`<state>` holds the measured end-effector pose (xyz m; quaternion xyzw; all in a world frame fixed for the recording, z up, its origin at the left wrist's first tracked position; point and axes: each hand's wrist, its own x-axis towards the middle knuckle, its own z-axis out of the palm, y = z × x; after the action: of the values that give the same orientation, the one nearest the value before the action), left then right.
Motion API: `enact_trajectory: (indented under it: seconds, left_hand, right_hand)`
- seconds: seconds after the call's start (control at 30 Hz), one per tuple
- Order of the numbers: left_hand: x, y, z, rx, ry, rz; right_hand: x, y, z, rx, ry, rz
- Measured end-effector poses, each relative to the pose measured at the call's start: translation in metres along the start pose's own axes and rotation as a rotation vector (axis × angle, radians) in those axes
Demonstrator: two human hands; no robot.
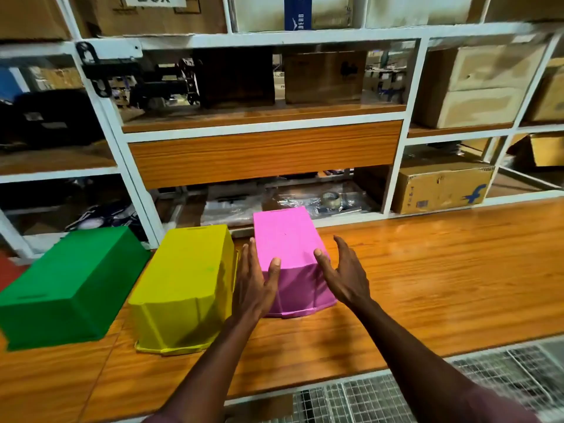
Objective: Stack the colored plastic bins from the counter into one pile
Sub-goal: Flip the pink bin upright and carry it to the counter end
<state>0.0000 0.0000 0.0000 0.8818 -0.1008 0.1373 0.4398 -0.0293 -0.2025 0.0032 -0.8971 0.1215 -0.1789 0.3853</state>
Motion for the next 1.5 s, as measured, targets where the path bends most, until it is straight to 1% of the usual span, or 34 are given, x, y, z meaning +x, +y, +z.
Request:
enact_trajectory:
  seconds: [0.17, 0.33, 0.47, 0.57, 0.67, 0.77, 0.9, 1.0, 1.13, 1.23, 1.33, 1.4, 1.5]
  left_hand:
    - [0.015, -0.015, 0.022, -0.01, 0.011, -0.081]
    - [0.033, -0.027, 0.041, -0.024, 0.042, -0.174]
    - [0.037, -0.037, 0.058, -0.017, 0.047, -0.252]
    - [0.038, -0.05, 0.072, -0.104, 0.068, -0.305]
    - [0.038, -0.051, 0.076, -0.113, 0.099, -0.328]
    - [0.038, -0.045, 0.076, -0.121, 0.114, -0.322]
    - [0.039, -0.041, 0.077, -0.143, 0.155, -0.325]
    - [0.035, -0.032, 0.078, -0.234, 0.182, -0.372]
    - [0.025, -0.022, 0.083, -0.401, 0.229, -0.4]
    - [0.019, -0.023, 0.09, -0.535, 0.246, -0.456]
    - [0.012, -0.028, 0.101, -0.746, 0.269, -0.516]
    - [0.011, -0.048, 0.119, -0.907, 0.255, -0.557]
    - [0.007, -0.043, 0.118, -1.038, 0.217, -0.577]
  right_hand:
    - [0.012, 0.016, 0.017, 0.052, -0.026, 0.082]
    - [0.031, 0.037, 0.035, 0.162, -0.072, 0.134]
    - [0.039, 0.046, 0.048, 0.287, -0.121, 0.194]
    - [0.037, 0.051, 0.057, 0.421, -0.138, 0.21]
    - [0.034, 0.049, 0.059, 0.499, -0.15, 0.242]
    - [0.032, 0.044, 0.057, 0.505, -0.137, 0.245]
    - [0.04, 0.04, 0.052, 0.421, -0.088, 0.226]
    - [0.049, 0.034, 0.041, 0.297, -0.103, 0.211]
    - [0.05, 0.012, 0.018, 0.127, -0.075, 0.123]
    - [0.052, 0.003, 0.012, -0.032, -0.04, 0.033]
    - [0.053, -0.004, 0.012, -0.203, -0.011, -0.039]
    - [0.052, -0.009, 0.011, -0.309, 0.014, -0.09]
    - [0.047, -0.015, 0.012, -0.406, 0.023, -0.141]
